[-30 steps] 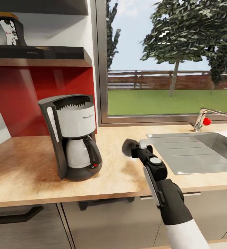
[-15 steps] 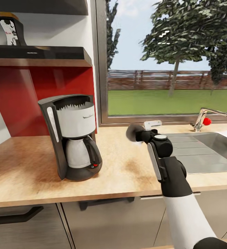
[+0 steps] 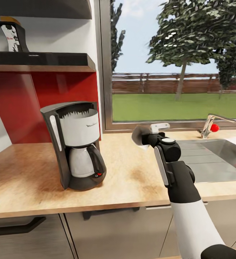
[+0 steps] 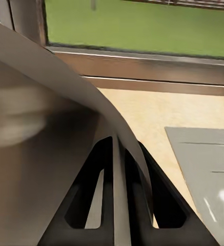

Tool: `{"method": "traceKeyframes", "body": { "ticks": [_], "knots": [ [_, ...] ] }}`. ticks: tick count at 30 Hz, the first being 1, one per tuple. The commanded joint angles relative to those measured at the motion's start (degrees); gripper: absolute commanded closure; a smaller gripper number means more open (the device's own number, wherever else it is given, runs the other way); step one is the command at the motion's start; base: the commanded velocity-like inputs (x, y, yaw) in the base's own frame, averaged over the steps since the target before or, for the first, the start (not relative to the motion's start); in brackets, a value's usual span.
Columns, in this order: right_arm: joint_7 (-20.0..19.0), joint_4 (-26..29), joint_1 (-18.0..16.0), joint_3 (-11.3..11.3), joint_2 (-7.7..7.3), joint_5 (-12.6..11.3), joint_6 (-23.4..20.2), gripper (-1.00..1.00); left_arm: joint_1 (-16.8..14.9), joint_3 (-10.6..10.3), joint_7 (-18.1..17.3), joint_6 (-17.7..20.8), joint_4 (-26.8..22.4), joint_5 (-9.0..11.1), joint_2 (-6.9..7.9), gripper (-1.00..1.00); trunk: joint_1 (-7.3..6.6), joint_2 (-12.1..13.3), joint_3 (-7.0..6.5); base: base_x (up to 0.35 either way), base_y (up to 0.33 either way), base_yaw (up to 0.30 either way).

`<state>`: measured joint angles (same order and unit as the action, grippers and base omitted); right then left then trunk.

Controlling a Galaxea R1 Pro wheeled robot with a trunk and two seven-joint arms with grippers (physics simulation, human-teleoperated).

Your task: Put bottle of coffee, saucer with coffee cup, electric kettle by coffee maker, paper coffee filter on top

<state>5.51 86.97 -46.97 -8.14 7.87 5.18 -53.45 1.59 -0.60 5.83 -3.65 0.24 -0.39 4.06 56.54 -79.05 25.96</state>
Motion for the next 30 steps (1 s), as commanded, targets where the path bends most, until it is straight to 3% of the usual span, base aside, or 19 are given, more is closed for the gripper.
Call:
{"method": "traceKeyframes", "body": {
  "ticks": [1,7,10,19,26,30],
  "knots": [
    [-0.01,0.04,-0.04,0.2,-0.01,0.35,-0.28,1.0,-0.01,-0.05,0.15,-0.22,0.03,-0.05,0.01,-1.0,-0.23,0.39,-0.14,0.0,0.0,0.0],
    [-0.19,-0.02,-0.05,4.66,0.24,0.15,-0.18,1.0,-0.06,-0.02,0.01,-0.15,0.03,-0.05,-0.02,-1.0,-1.54,2.79,-1.21,0.0,0.0,0.0],
    [-0.22,-0.04,0.05,5.88,0.36,0.12,-0.19,1.0,-0.07,-0.01,0.02,-0.14,0.03,-0.05,-0.02,-1.0,-2.2,4.0,-1.75,0.0,0.0,0.0],
    [-0.29,-0.21,1.19,6.19,0.39,0.09,-0.1,1.0,-0.1,-0.01,-0.03,0.47,0.03,-0.03,-0.18,-1.0,-4.18,7.61,-3.37,0.0,0.0,0.0],
    [-0.32,-0.25,3.89,6.07,0.5,-0.04,-0.01,1.0,-0.1,0.1,0.24,4.36,-0.02,0.04,-0.12,-1.0,-5.72,10.41,-4.62,0.0,0.0,0.0],
    [-0.32,-0.38,4.32,5.93,0.57,-2.24,0.01,1.0,-0.1,0.11,0.28,5.13,-0.04,0.04,-0.31,-1.0,-6.6,12.02,-5.34,0.0,0.0,0.0]
  ]
}}
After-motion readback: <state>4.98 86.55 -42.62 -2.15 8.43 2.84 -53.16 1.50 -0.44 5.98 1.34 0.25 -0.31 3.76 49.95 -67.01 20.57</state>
